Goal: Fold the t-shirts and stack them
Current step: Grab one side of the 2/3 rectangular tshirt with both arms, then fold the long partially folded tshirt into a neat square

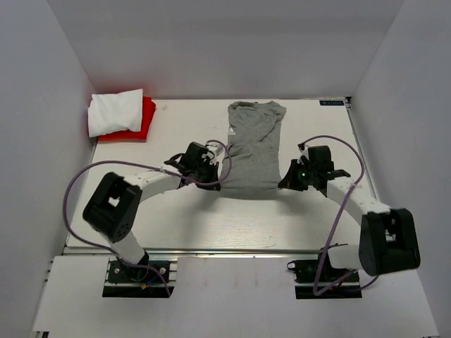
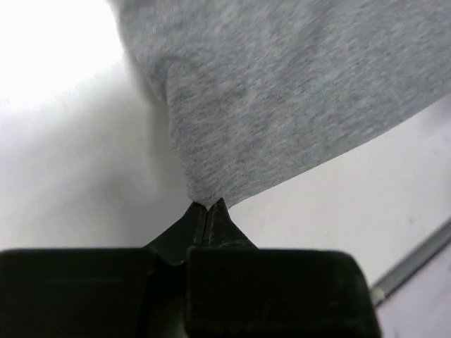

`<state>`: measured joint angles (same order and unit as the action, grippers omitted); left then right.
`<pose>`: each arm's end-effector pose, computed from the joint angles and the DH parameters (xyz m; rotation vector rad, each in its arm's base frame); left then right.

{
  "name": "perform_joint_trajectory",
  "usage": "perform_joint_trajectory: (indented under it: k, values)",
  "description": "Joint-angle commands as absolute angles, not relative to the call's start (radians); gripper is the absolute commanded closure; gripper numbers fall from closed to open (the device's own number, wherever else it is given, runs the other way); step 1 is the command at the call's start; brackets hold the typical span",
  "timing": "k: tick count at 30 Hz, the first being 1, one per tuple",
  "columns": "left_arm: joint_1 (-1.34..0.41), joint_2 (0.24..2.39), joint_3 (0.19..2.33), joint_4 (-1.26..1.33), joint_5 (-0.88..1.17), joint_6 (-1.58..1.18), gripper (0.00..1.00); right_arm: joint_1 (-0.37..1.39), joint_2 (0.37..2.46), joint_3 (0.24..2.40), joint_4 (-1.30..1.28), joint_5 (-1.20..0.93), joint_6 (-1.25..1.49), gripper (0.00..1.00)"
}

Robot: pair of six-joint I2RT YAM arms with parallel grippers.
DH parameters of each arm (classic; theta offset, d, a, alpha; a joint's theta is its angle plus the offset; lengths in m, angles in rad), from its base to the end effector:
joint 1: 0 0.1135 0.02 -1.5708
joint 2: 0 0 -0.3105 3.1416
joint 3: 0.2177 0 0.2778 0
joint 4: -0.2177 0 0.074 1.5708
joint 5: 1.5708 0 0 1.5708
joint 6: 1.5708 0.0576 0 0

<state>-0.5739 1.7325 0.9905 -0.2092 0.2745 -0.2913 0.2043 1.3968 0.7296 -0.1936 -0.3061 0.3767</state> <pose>0.3154 -0.2225 0.1755 0.4818 2.5676 -0.6775 0.2907 0.0780 0.2008 0.0721 2.4774 0.6284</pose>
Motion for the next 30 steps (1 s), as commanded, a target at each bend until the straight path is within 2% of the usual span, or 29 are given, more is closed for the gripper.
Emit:
perform_joint_trajectory:
  k: [1, 8, 13, 19, 23, 27, 30]
  values:
    - [-0.597, 1.550, 0.901, -0.270, 0.320, -0.333, 1.00, 0.206, 1.273, 0.652, -0.288, -0.324, 0.365, 1.00]
    - [-0.644, 1.307, 0.811, -0.405, 0.408, -0.390, 1.00, 0.210, 0.961, 0.542, -0.514, -0.389, 0.383, 1.00]
    - [-0.676, 1.256, 0.847, -0.462, 0.462, -0.410, 1.00, 0.216, 0.873, 0.546, -0.554, -0.479, 0.397, 1.00]
    - [-0.686, 1.247, 0.928, -0.497, 0.348, -0.445, 1.00, 0.215, 0.882, 0.678, -0.563, -0.394, 0.376, 1.00]
    - [-0.677, 1.265, 1.049, -0.508, 0.238, -0.446, 1.00, 0.212, 0.958, 0.799, -0.529, -0.347, 0.373, 1.00]
    - [-0.658, 1.354, 1.179, -0.584, 0.074, -0.465, 1.00, 0.209, 1.063, 0.908, -0.505, -0.318, 0.373, 1.00]
    - [-0.658, 1.457, 1.262, -0.584, 0.045, -0.456, 1.00, 0.207, 1.140, 0.981, -0.477, -0.284, 0.376, 1.00]
